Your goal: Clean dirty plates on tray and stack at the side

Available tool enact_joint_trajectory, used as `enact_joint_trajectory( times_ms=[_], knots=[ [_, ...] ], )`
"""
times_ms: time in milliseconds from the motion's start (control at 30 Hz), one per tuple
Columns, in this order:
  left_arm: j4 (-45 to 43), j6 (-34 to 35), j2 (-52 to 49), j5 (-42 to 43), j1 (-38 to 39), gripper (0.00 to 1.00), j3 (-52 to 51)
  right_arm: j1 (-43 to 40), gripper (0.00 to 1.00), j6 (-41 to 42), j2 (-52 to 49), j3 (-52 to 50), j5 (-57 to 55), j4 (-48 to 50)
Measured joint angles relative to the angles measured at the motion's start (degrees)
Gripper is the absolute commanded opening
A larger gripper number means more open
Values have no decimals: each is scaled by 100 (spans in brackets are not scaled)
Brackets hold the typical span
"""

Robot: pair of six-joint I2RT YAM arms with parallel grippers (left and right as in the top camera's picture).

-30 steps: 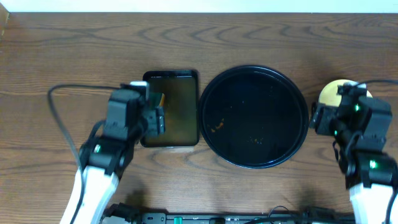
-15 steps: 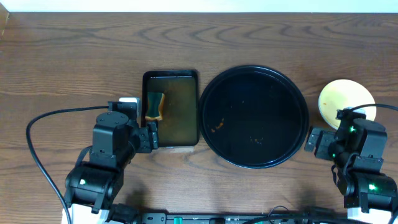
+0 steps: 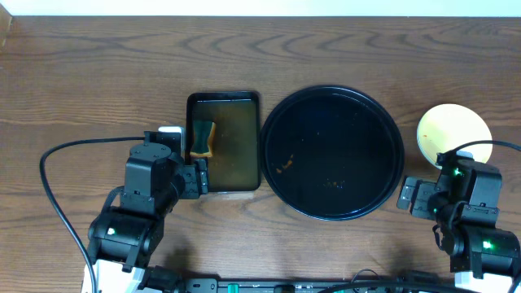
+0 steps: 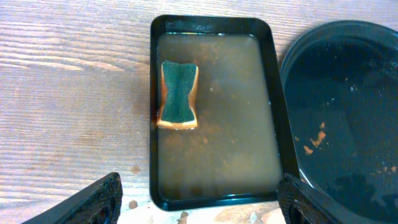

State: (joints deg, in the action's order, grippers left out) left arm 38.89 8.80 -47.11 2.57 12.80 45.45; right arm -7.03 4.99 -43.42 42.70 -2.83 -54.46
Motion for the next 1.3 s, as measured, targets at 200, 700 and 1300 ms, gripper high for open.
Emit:
enact_joint_trajectory(
  times_ms=[200, 700, 1300],
  knots=[
    [4, 2, -4, 0, 0, 81, 0, 0, 99, 0, 382, -35, 7, 254],
    [9, 0, -4, 0, 0, 81, -7, 24, 99, -212, 3150, -1491, 66, 3202],
    [11, 0, -4, 0, 0, 81, -7, 24, 99, -721, 4280, -4186, 291, 5403]
  ],
)
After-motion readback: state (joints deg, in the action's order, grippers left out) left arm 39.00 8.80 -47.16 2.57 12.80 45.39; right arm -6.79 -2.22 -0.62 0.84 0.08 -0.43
